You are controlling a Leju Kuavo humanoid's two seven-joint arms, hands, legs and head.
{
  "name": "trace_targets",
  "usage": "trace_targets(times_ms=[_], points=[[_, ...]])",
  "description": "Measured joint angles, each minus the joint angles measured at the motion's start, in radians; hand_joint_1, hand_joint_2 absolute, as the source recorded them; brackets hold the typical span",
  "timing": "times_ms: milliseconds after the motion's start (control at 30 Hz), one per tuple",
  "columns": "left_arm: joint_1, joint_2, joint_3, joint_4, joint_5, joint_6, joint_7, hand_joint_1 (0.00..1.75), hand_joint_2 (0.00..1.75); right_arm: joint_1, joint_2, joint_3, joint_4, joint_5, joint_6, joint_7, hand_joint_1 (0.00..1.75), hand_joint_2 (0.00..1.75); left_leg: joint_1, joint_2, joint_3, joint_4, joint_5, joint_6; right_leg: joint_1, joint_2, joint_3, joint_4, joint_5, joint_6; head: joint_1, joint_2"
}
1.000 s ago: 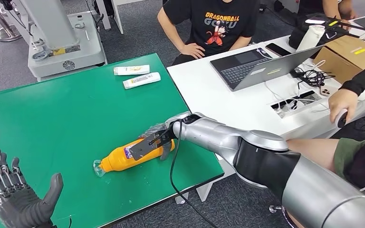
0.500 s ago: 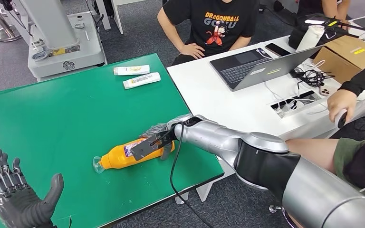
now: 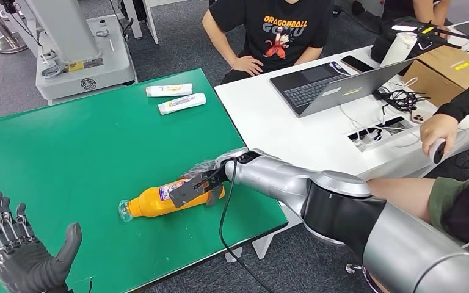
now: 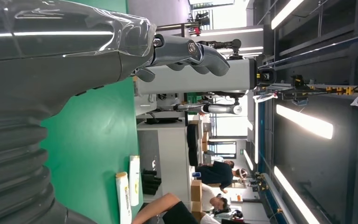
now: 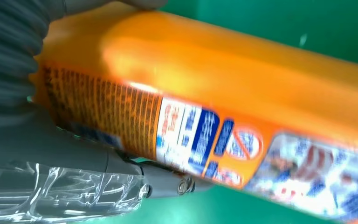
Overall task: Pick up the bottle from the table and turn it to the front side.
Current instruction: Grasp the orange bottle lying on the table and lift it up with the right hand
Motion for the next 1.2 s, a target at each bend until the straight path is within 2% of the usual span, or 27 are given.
trace_targets(times_ms=[333,1000,1200], points=[[0.001,-0.001,0.0,0.0,-0.009,0.001,0.009,0.0,1.75,0.033,-0.01,-0.013,-0.012,0.001,-0.097,-0.024,1.75,1.75,0.0,0.0,0.0,0.0,0.0,0.0,0.0,0.0,0.0,0.0,0.0,0.0,0.0,0.0],[0.015,-0.002,0.001,0.0,-0.022,0.001,0.009,0.0,1.75,0.054,-0.019,-0.038,-0.031,0.001,-0.133,-0.028,1.75,1.75,0.0,0.0,0.0,0.0,0.0,0.0,0.0,0.0,0.0,0.0,0.0,0.0,0.0,0.0],[0.031,-0.007,0.005,0.0,-0.041,-0.002,0.009,0.0,1.75,0.09,-0.021,-0.085,-0.057,0.0,-0.257,-0.028,1.75,1.75,0.0,0.0,0.0,0.0,0.0,0.0,0.0,0.0,0.0,0.0,0.0,0.0,0.0,0.0]])
